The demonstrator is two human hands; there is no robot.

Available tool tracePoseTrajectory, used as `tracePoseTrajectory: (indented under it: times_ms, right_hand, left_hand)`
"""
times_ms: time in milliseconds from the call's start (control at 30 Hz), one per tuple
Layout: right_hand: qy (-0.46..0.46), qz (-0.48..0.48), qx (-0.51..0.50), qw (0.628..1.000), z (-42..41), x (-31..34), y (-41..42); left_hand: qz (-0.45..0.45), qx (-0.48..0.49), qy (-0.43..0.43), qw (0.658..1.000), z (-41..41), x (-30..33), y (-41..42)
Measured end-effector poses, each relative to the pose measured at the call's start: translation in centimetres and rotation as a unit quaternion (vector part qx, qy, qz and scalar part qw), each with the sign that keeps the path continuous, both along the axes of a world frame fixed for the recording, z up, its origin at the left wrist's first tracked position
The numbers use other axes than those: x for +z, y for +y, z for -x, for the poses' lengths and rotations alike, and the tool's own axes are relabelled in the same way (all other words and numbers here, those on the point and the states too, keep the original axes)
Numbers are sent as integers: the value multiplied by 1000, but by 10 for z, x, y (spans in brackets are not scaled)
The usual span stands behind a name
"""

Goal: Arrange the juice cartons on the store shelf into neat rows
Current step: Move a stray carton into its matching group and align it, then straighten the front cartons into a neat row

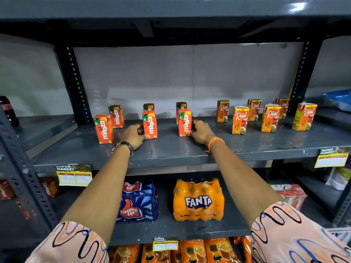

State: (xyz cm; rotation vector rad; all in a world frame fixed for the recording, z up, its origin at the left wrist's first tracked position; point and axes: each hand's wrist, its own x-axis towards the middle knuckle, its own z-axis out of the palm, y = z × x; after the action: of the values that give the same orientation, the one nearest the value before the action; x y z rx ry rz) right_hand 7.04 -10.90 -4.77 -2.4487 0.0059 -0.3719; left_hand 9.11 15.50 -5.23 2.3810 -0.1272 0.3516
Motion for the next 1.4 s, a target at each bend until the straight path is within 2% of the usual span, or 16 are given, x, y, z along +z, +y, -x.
tracePoseTrajectory:
  times_ms: [200, 267, 367, 433, 533, 600, 700, 800, 867, 933, 1033, 1233, 1400]
  right_hand:
    - [-4, -19, 7, 1000, 2, 1, 1]
    - [-8, -32, 15, 999, 8, 4, -2]
    - [-53, -54, 27, 997, 26, 6, -17]
    - [-116, -87, 28, 989, 43, 5, -38]
    - [-227, -135, -17, 964, 70, 1, -87]
    - [-280, -192, -74, 938, 84, 2, -123]
    - [-344, -255, -168, 888, 95, 2, -176]
    - [-385, -252, -221, 860, 94, -2, -218]
    - [-345, -250, -246, 870, 85, -3, -244]
    - [-231, -229, -251, 912, 72, -4, -264]
    - [-84, -175, -202, 960, 59, -4, -281]
    - [-37, -95, -89, 991, 44, 13, -299]
    - [-24, -148, -19, 989, 46, 8, -296]
  left_hand:
    - [17, -6, 11, 1000, -5, -2, 4]
    - [35, -24, 40, 998, -8, -1, 7]
    - [116, -36, 99, 988, -8, 2, 14]
    - [142, -18, 111, 983, -2, 3, 19]
    - [155, 27, 63, 985, 20, 3, 8]
    - [199, 29, 26, 979, 42, 5, -15]
    - [198, -66, 35, 977, 70, 12, -84]
    - [177, -152, 56, 971, 75, 17, -169]
    - [125, -187, 68, 972, 67, 20, -220]
    - [74, -197, 62, 976, 57, 23, -260]
    - [58, -220, 42, 973, 40, 20, -297]
    - [-8, -172, -12, 985, 22, 2, -312]
    - [1, -116, -28, 993, 19, -3, -311]
